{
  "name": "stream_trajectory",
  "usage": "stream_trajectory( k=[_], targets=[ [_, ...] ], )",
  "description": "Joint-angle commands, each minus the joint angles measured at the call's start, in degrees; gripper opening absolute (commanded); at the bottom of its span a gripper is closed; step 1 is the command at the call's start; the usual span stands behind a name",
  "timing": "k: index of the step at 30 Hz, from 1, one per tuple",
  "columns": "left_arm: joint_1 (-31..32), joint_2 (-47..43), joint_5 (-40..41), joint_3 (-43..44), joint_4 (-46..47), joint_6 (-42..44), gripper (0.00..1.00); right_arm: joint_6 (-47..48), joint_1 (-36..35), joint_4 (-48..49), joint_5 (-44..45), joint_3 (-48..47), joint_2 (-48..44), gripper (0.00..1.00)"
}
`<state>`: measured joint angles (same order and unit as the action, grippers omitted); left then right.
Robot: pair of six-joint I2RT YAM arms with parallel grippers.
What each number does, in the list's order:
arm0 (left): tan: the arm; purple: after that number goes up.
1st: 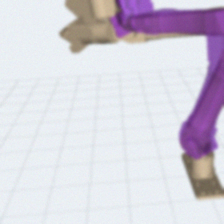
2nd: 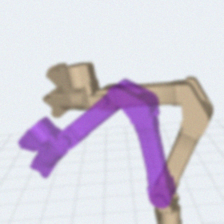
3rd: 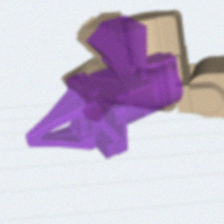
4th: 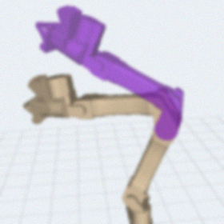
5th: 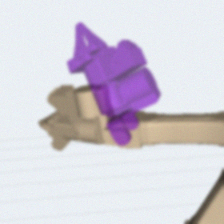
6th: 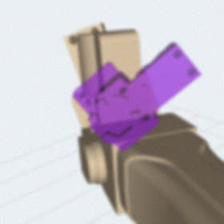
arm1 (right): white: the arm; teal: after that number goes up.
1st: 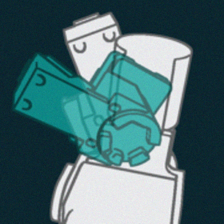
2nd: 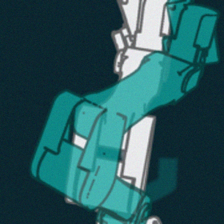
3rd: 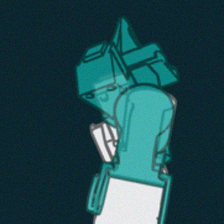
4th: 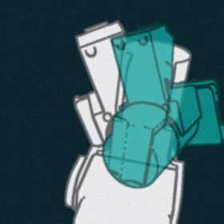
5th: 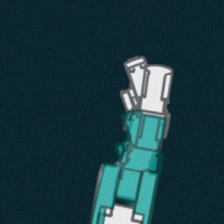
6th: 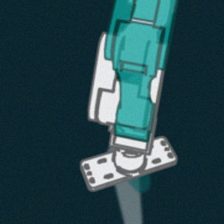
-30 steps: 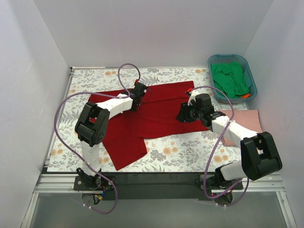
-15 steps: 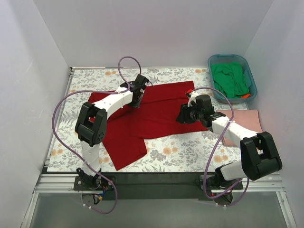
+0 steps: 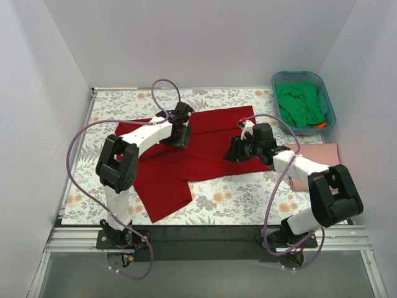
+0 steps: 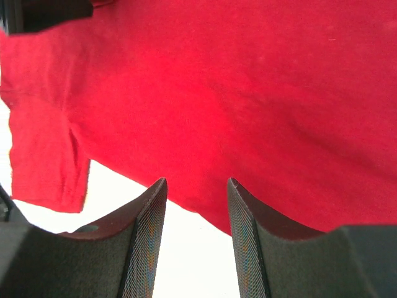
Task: Fold and stack the t-shirts
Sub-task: Fold the tshirt
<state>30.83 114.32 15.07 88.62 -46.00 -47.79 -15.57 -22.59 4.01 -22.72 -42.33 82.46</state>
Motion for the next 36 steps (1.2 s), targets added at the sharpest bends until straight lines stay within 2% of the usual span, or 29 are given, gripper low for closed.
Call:
stream_trajectory(
  k=[1, 3, 5, 6, 7, 9, 13, 16, 22, 29, 36],
  targets=[
    [-2.26, -12.96, -1.18, -4.75, 5.63, -9.14, 0.61, -4.02, -1.67, 6.61, -4.96, -3.2, 3.23, 0.5],
    [-6.36, -18.32, -3.02, -12.3, 8.63, -15.45, 0.68, -8.13, -2.63, 11.35, -7.07, -3.9, 5.95, 0.5],
    [-10.77, -27.28, -6.61, -19.5, 14.86, -19.25, 0.76, -10.78, -3.42, 14.61, -8.3, -5.74, 9.72, 0.5],
    [-13.4, -29.92, -11.16, -26.5, 17.15, -21.36, 0.77, -13.67, -4.21, 17.06, -8.83, -6.53, 11.22, 0.5],
    [-18.39, -35.26, -12.77, -30.48, 21.52, -23.82, 0.79, -14.83, -4.57, 18.56, -9.53, -8.63, 12.89, 0.5],
    [-24.64, -39.07, -16.45, -39.26, 26.28, -25.59, 0.79, -18.77, -5.79, 22.59, -11.03, -10.66, 17.64, 0.5],
    [-33.0, -43.13, -23.14, -48.16, 32.17, -28.75, 0.79, -24.57, -7.38, 27.18, -11.73, -16.11, 24.67, 0.5],
    [-36.19, -43.05, -26.13, -52.39, 36.83, -29.46, 0.76, -29.14, -8.35, 31.47, -11.47, -19.63, 29.07, 0.5],
    [-36.89, -39.97, -30.62, -54.96, 44.59, -29.82, 0.76, -31.53, -10.63, 32.38, -9.8, -27.36, 36.19, 0.5],
    [-36.89, -35.4, -33.26, -53.64, 45.64, -29.56, 0.77, -34.52, -12.65, 32.2, -9.98, -34.92, 45.06, 0.5],
    [-36.89, -31.8, -33.53, -51.62, 45.65, -28.5, 0.76, -35.58, -13.88, 32.11, -9.62, -39.5, 49.64, 0.49]
  ],
)
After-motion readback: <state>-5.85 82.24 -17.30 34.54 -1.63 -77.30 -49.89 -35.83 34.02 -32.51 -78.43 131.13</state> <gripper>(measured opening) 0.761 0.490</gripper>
